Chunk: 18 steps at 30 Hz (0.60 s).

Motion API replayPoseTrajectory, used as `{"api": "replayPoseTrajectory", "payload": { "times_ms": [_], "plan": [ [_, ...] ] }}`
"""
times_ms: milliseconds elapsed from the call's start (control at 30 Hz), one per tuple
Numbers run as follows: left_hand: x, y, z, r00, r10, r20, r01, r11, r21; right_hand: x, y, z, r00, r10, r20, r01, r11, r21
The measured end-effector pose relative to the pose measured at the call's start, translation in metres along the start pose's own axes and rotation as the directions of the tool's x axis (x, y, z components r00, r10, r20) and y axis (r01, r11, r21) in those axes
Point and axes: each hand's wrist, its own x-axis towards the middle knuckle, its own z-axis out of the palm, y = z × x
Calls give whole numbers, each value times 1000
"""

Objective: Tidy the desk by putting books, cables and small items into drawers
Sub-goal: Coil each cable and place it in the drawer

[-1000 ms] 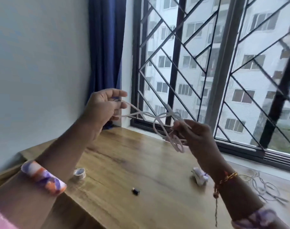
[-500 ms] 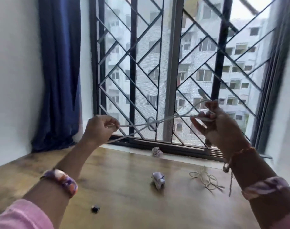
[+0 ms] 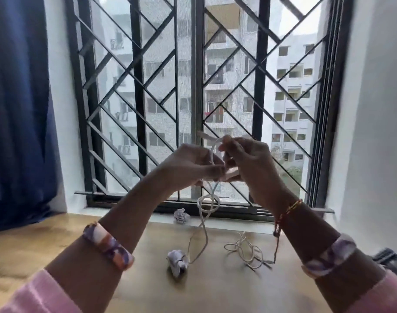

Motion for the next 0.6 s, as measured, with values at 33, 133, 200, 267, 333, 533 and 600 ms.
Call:
{"api": "replayPoseTrajectory", "payload": {
  "times_ms": [33, 133, 200, 267, 333, 533, 600],
  "plan": [
    [2, -4, 5, 999, 0, -51, -1, 1000, -29, 0, 5, -5, 997, -78, -12, 75, 986, -147],
    [5, -13, 7, 971, -91, -222, 41, 975, -220, -3, 22, -25, 993, -117, -3, 110, 947, -302],
    [7, -16, -1, 929, -166, -330, 62, 950, -305, -6, 27, -36, 998, -35, 46, 46, 961, -272],
    [10, -16, -4, 896, -226, -383, 88, 934, -345, -6, 26, -40, 990, 45, 137, -2, 954, -298],
    [16, -16, -5, 860, -331, -387, 113, 865, -489, -3, 26, -41, 965, 135, 226, -53, 941, -335],
    [30, -31, -48, 711, -599, -368, -57, 473, -879, -7, 46, -77, 936, 319, 148, -173, 785, -595],
    [33, -41, -61, 674, -631, -384, -73, 460, -885, -8, 54, -92, 919, 384, 86, -282, 795, -537]
  ]
}}
